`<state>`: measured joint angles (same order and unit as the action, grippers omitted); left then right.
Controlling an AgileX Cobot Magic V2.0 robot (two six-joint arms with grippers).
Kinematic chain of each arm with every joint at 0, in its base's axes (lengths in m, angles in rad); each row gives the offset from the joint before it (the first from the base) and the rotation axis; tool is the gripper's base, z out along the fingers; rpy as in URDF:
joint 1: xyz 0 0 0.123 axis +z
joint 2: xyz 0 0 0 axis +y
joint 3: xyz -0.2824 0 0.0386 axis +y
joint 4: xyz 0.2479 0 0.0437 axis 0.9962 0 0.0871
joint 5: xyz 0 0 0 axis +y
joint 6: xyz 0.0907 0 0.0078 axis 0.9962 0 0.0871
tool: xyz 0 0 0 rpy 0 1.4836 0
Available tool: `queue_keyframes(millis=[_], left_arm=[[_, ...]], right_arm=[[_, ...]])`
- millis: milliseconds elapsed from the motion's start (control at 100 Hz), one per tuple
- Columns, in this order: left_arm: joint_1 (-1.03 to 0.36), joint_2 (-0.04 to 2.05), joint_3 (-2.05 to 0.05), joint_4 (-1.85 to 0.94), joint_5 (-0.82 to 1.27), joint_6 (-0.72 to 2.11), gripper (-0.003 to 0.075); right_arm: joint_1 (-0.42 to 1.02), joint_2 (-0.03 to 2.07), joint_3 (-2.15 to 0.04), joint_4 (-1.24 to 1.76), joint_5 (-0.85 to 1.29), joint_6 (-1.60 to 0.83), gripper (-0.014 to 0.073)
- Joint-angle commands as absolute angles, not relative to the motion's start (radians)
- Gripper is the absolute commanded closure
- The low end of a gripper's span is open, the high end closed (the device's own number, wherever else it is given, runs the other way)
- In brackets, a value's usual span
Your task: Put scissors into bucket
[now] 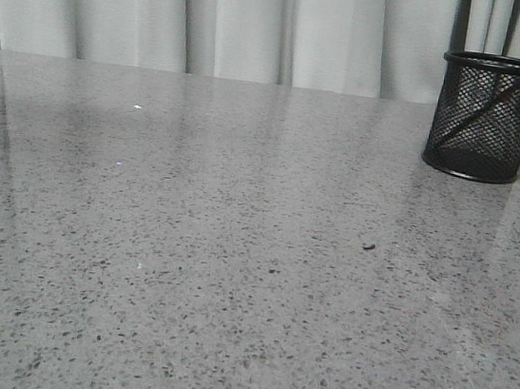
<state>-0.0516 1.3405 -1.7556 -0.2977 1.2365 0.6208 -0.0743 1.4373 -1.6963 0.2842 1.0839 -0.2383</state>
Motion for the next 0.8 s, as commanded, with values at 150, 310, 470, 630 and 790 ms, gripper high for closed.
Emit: queue_keyframes(millis=[150, 310, 470, 630, 790], left_arm=[[-0.050, 1.307, -1.754, -0.349, 1.049, 0.602, 0.0741], [-0.050, 1.228, -1.568, -0.402, 0.854, 0.585, 0.0741], [-0.050, 1.074, -1.268, -0.441, 0.506, 0.585, 0.0741], [-0.050, 0.906, -0.967, -0.445, 0.226, 0.585, 0.0741], [-0.050, 0.719, -0.681, -0.445, -0.008, 0.588, 0.0741]], right_arm=[[-0.083, 1.327, -1.653, 0.389, 0.928, -0.267, 0.0661], [-0.083, 1.209, -1.434, 0.499, 0.703, -0.384, 0.0661], [-0.083, 1.045, -1.154, 0.547, 0.404, -0.435, 0.0662], [-0.083, 0.894, -0.907, 0.547, 0.186, -0.436, 0.0662], [-0.083, 0.732, -0.689, 0.545, 0.053, -0.439, 0.0662]])
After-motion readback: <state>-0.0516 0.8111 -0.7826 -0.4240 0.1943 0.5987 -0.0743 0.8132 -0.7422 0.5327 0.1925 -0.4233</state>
